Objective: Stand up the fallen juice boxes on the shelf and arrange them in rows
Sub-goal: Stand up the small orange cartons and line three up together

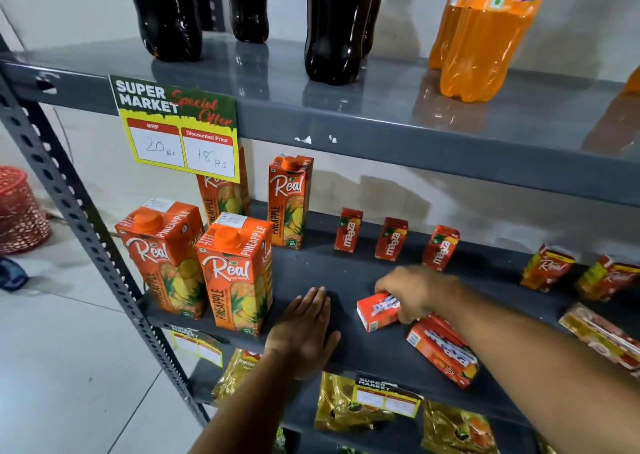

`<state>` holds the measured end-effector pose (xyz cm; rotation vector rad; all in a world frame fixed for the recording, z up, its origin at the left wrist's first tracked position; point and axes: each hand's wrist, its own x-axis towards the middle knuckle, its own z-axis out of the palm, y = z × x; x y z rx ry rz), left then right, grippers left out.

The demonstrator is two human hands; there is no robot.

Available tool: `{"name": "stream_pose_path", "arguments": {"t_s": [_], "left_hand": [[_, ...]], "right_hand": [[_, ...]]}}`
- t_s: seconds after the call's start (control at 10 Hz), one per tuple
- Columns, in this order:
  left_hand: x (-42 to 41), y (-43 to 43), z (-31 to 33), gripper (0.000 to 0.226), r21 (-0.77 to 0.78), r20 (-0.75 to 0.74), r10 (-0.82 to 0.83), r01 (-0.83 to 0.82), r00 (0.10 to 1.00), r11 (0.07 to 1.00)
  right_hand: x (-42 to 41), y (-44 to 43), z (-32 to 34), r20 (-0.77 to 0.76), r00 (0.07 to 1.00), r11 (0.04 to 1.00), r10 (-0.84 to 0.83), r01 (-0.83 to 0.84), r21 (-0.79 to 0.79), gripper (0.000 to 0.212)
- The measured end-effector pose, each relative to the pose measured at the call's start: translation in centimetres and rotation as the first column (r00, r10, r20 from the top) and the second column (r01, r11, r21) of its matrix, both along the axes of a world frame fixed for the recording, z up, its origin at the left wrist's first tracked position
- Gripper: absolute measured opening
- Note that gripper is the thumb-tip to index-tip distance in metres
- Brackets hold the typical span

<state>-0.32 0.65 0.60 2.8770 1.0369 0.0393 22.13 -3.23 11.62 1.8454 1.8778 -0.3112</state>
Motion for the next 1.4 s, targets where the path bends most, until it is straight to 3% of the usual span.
{"name": "stream_pose_path", "arguments": {"t_s": [0.1,0.3,0.5,0.6,0.8,0.9,1.1,1.2,1.4], "left_hand": [[0.0,0.1,-0.2,0.073,0.003,0.024,0.0,0.0,1.0,1.0],[0.0,0.0,-0.4,0.073,0.015,0.049,0.004,-0.005,0.999,1.0],[0.0,0.2,-0.7,0.076,0.03,0.064,0.004,-0.006,0.998,1.0],[0.0,0.2,-0.8,0.078,0.027,0.064,0.002,-0.004,0.998,1.0],[0.0,0.2,-1.0,0.077,0.039,0.06,0.001,-0.004,0.998,0.999],[0.0,0.2,-0.9,0.077,0.036,0.074,0.004,-0.006,0.997,0.999],[0.0,0.3,-0.9,0.077,0.029,0.064,0.004,-0.006,0.998,1.0],[0.0,0.6,-0.8,0.077,0.034,0.065,0.006,-0.008,0.998,0.999],[0.3,-0.1,-1.4,0.077,0.026,0.047,-0.021,0.02,0.999,0.999]], "right_hand": [[-1.1,1.0,2.1,0.124,0.967,0.964,0.224,-0.238,0.114,0.05],[-3.6,0.8,1.9,0.219,0.85,0.84,0.479,-0.516,0.165,0.041],[-2.6,0.6,2.2,0.074,0.91,0.872,0.408,-0.413,0.264,0.054],[-2.3,0.5,2.8,0.071,0.898,0.852,0.435,-0.436,0.289,0.065],[-2.3,0.4,4.3,0.032,0.883,0.84,0.467,-0.455,0.296,0.058],[-2.7,0.6,4.4,0.049,0.952,0.917,0.303,-0.305,0.255,0.054],[-2.5,0.7,4.7,-0.198,0.977,0.983,0.075,-0.039,0.179,0.063],[-2.9,1.2,4.8,-0.183,0.983,0.989,-0.003,0.03,0.143,0.045],[-4.2,0.9,3.1,-0.194,0.953,0.953,-0.231,0.262,0.152,0.045]]}}
